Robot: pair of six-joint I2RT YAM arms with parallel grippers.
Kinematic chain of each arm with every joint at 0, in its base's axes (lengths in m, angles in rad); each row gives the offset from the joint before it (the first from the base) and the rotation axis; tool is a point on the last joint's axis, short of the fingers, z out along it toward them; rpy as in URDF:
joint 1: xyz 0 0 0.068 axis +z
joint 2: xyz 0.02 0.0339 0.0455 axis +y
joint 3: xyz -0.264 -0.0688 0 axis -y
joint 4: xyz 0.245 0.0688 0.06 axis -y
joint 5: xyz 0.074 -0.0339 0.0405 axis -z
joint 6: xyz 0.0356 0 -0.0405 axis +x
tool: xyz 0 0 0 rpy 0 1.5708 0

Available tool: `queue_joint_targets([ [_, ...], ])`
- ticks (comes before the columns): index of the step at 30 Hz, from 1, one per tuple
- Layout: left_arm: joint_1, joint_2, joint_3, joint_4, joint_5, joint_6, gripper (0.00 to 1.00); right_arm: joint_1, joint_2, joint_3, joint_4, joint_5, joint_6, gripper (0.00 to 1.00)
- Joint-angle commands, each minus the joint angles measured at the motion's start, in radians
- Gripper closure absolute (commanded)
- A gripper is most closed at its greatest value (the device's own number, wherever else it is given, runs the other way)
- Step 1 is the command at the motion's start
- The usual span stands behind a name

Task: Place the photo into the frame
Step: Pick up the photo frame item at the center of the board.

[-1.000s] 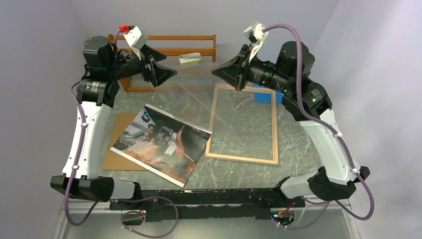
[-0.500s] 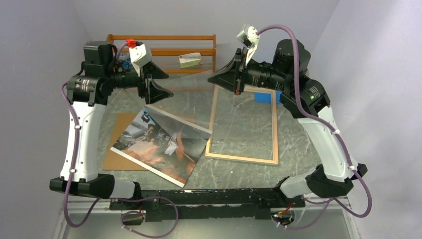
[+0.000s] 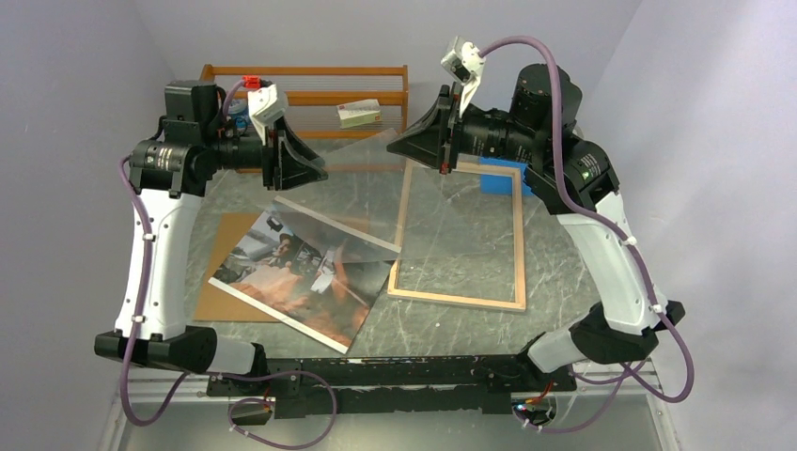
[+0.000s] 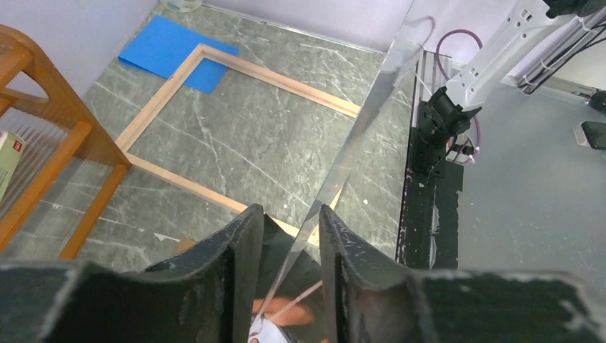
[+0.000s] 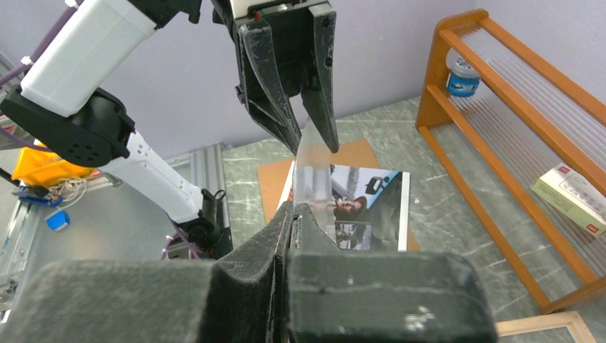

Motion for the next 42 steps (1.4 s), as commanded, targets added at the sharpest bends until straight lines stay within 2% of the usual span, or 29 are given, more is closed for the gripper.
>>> queue_joint_targets([
  [1,-0.004,-0.044,0.018,-0.052,0.05,0.045,0.62,-0.003,0.018,0.087,0.034,-0.028,0.017,1.0],
  [8,-0.008,-0.081,-0.007,-0.105,0.098,0.122,0.66,-0.007,0.037,0.114,0.031,-0.095,0.022,1.0],
  [12,-0.01,-0.096,-0.028,-0.113,0.106,0.14,0.58,-0.009,0.036,0.105,0.054,-0.12,0.041,1.0],
  [17,-0.015,-0.086,-0.031,-0.106,0.118,0.103,0.61,-0.012,0.032,0.091,0.081,-0.133,0.057,1.0],
  [22,-0.023,-0.065,-0.015,-0.125,0.145,0.099,0.7,-0.014,0.03,0.089,0.103,-0.159,0.077,1.0],
  [24,-0.028,-0.063,-0.021,-0.127,0.14,0.102,0.78,-0.015,0.031,0.085,0.104,-0.154,0.079,1.0],
  [26,-0.031,-0.065,-0.026,-0.122,0.137,0.106,0.95,-0.017,0.03,0.078,0.107,-0.149,0.083,1.0],
  [28,-0.032,-0.088,-0.042,-0.095,0.138,0.108,0.97,-0.019,0.029,0.068,0.105,-0.134,0.077,1.0],
  [29,-0.032,-0.102,-0.061,-0.068,0.135,0.098,0.97,-0.023,0.025,0.058,0.103,-0.131,0.068,0.96],
  [32,-0.032,-0.144,-0.106,0.054,0.109,0.02,0.97,-0.067,-0.016,-0.043,0.18,-0.132,0.084,0.51],
  [34,-0.032,-0.161,-0.124,0.133,0.086,-0.035,0.97,-0.127,-0.064,-0.15,0.291,-0.142,0.137,0.28],
  [35,-0.032,-0.166,-0.13,0.162,0.071,-0.06,0.98,-0.164,-0.088,-0.208,0.357,-0.148,0.173,0.21],
  [37,-0.032,-0.172,-0.135,0.211,0.034,-0.111,0.98,-0.227,-0.152,-0.33,0.481,-0.112,0.236,0.13],
  [40,-0.03,-0.177,-0.148,0.28,-0.052,-0.18,0.97,-0.275,-0.245,-0.47,0.611,0.073,0.256,0.02],
  [42,-0.03,-0.18,-0.164,0.336,-0.118,-0.241,0.97,-0.287,-0.294,-0.537,0.659,0.186,0.256,0.01],
])
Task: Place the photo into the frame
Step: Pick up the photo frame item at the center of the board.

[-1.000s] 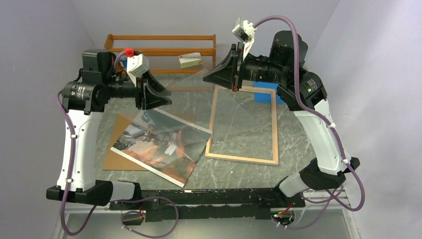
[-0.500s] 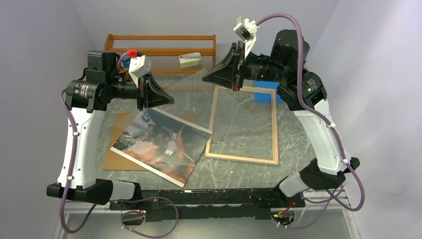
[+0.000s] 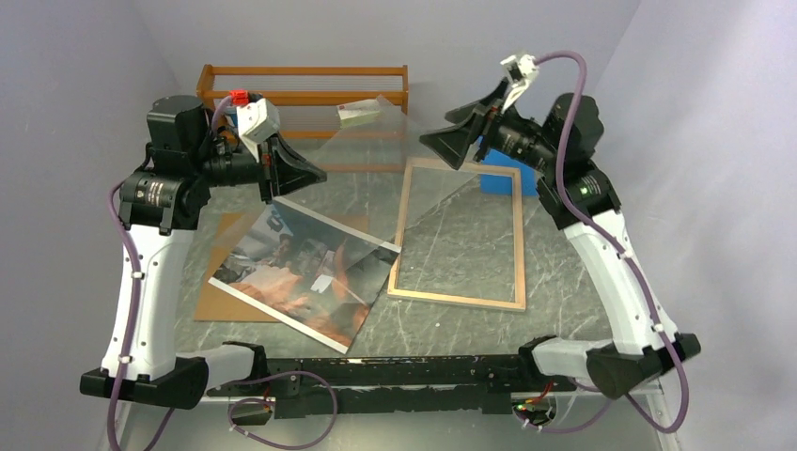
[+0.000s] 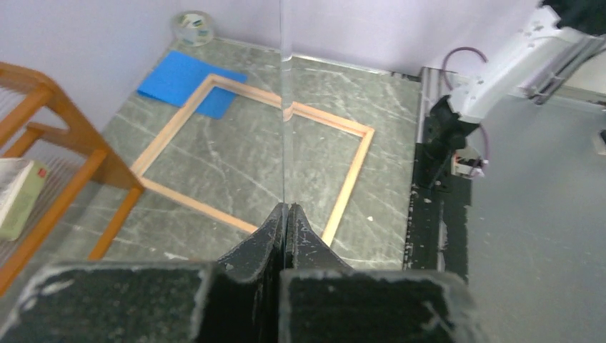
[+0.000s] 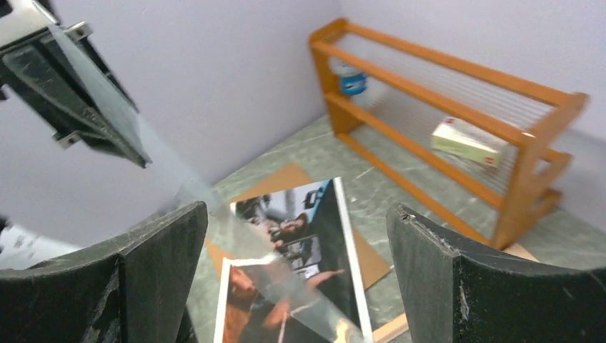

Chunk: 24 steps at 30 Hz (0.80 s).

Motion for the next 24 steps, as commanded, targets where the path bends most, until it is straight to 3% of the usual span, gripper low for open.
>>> queue_joint_targets([
  [1,-0.002,-0.023,-0.027,0.204,-0.152,-0.172,0.98,-0.022,-0.142,-0.108,0.27,0.268,0.057,0.01],
  [6,-0.002,-0.049,-0.088,0.399,-0.257,-0.38,0.98,-0.03,-0.194,-0.202,0.268,0.51,0.132,0.01],
  [11,-0.003,-0.083,-0.125,0.564,-0.307,-0.507,0.97,-0.031,-0.265,-0.383,0.345,0.642,0.287,0.01],
  [16,-0.002,-0.113,-0.118,0.647,-0.318,-0.567,0.98,-0.03,-0.245,-0.517,0.48,0.534,0.482,0.01],
  [20,-0.002,-0.126,-0.071,0.647,-0.343,-0.584,0.97,-0.03,-0.216,-0.716,0.871,0.383,0.662,0.01],
  [24,-0.002,-0.126,-0.013,0.634,-0.355,-0.62,0.98,-0.026,-0.134,-0.699,0.993,0.254,0.732,0.01],
])
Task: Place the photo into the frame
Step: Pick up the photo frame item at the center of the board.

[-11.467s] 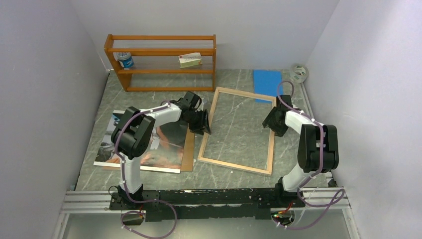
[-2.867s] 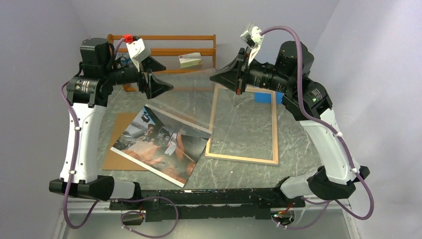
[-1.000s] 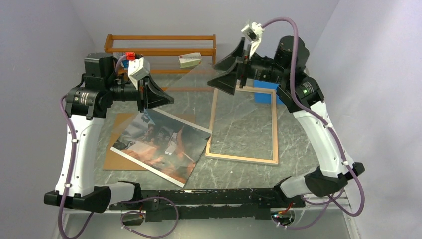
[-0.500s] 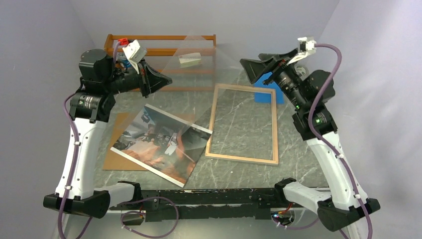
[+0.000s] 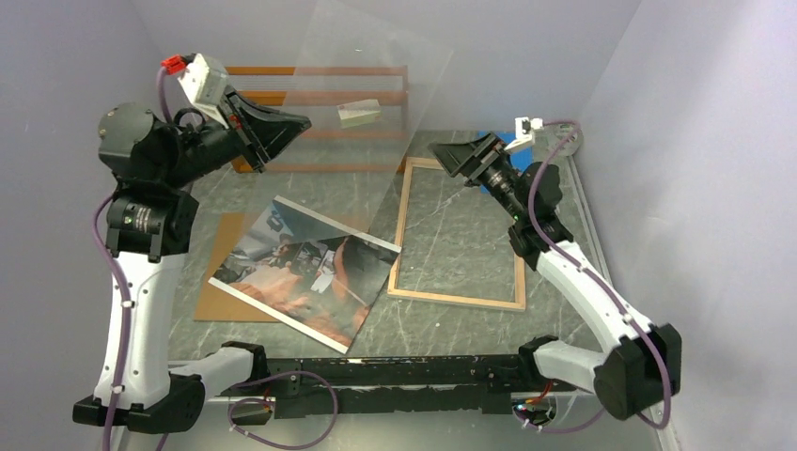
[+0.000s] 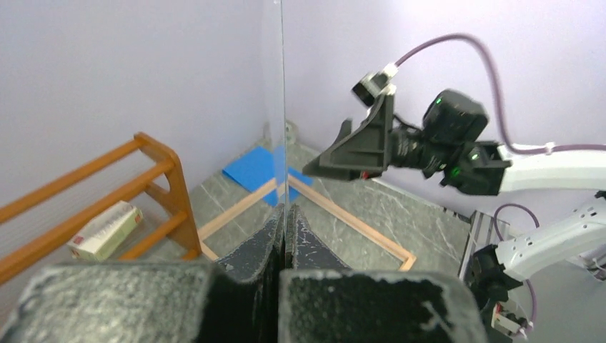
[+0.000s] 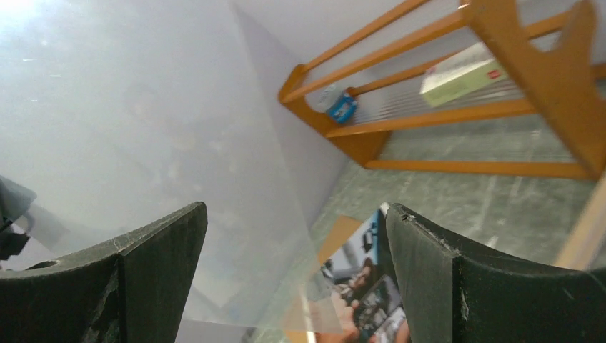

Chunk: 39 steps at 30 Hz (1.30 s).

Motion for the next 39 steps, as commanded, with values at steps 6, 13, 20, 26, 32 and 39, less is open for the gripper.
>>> queue_joint_targets([
  [6,-0.002,-0.031,0.105,0.13,-0.069,-0.185,0.97,0.022,0.139,0.131,0.448,-0.315,0.182,0.01],
  [13,-0.003,0.001,0.181,0.177,-0.134,-0.395,0.97,0.103,0.195,0.202,0.616,-0.463,0.182,0.07],
  [20,-0.003,0.012,0.242,0.179,-0.156,-0.447,0.97,0.1,0.249,0.209,0.797,-0.475,0.31,0.37],
  [26,-0.003,0.007,0.236,0.165,-0.184,-0.446,0.98,0.093,0.298,0.242,0.902,-0.481,0.418,0.56],
  [32,-0.002,0.003,0.237,0.134,-0.186,-0.43,0.98,0.072,0.275,0.244,0.857,-0.471,0.41,0.59],
  [39,-0.003,0.003,0.242,0.111,-0.182,-0.415,0.97,0.024,0.298,0.255,0.873,-0.464,0.503,0.74],
])
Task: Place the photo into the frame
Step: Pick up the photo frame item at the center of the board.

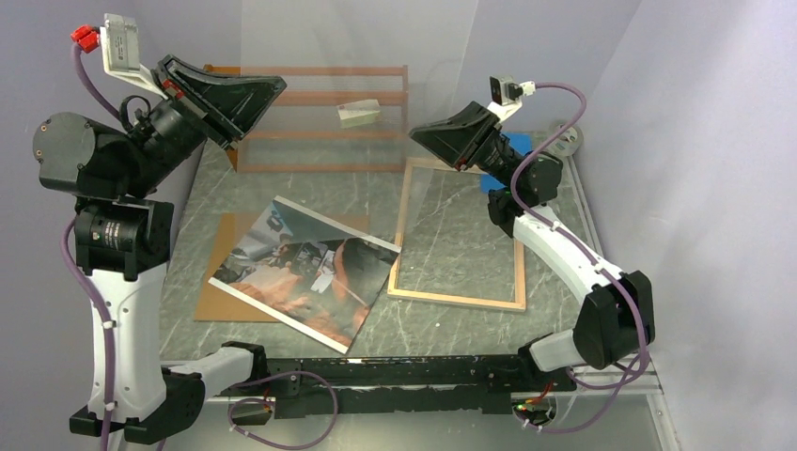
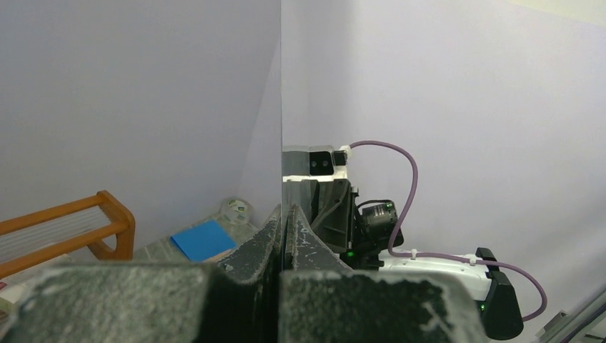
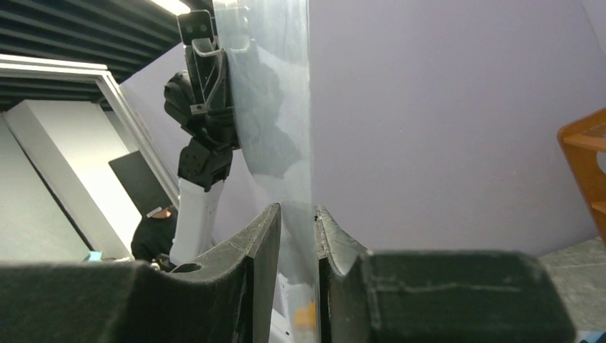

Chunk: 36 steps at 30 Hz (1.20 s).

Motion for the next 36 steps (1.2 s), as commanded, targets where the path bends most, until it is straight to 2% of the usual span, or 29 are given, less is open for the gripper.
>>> queue_joint_targets([
  [1,-0.002,-0.009,0.032,0.002,-0.013,0.016,0.97,-0.041,-0.005,0.035,0.087,0.01,0.086,0.74],
  [5,-0.002,-0.007,0.021,0.021,0.0,0.001,0.97,-0.05,0.01,0.057,0.107,-0.002,0.114,0.78],
  [8,-0.002,-0.004,0.007,0.05,0.024,-0.02,0.97,-0.052,0.006,0.054,0.076,-0.007,0.105,0.97],
  [9,-0.002,-0.001,0.002,0.04,0.024,-0.016,0.94,-0.053,-0.004,0.049,0.055,-0.014,0.094,1.0],
  [11,-0.002,-0.003,-0.013,0.029,0.018,-0.014,0.77,-0.054,-0.023,0.043,0.001,-0.023,0.061,1.0],
  [13,-0.002,-0.015,-0.044,0.017,-0.005,0.001,0.49,-0.064,-0.052,0.023,-0.069,-0.023,0.026,1.0],
  [15,-0.002,-0.042,-0.1,-0.004,-0.06,0.034,0.3,-0.08,-0.085,-0.004,-0.142,-0.031,-0.004,1.0],
  [17,-0.001,-0.064,-0.152,-0.042,-0.144,0.067,0.18,-0.106,-0.123,-0.031,-0.273,-0.045,-0.041,1.0],
  [20,-0.002,-0.063,-0.197,-0.106,-0.193,0.098,0.07,-0.128,-0.214,-0.105,-0.482,-0.048,-0.111,1.0],
  [24,-0.002,-0.035,-0.268,-0.175,-0.202,0.109,0.06,-0.147,-0.332,-0.203,-0.818,-0.004,-0.257,1.0],
  [27,-0.002,-0.021,-0.353,-0.198,-0.216,0.112,0.06,-0.176,-0.393,-0.287,-1.004,0.049,-0.335,1.0],
  [30,-0.003,-0.011,-0.467,-0.176,-0.201,0.104,0.06,-0.223,-0.424,-0.376,-1.111,0.072,-0.388,1.0],
  [36,-0.004,0.049,-0.647,-0.067,-0.129,0.084,0.06,-0.312,-0.41,-0.451,-1.263,0.185,-0.574,1.0],
])
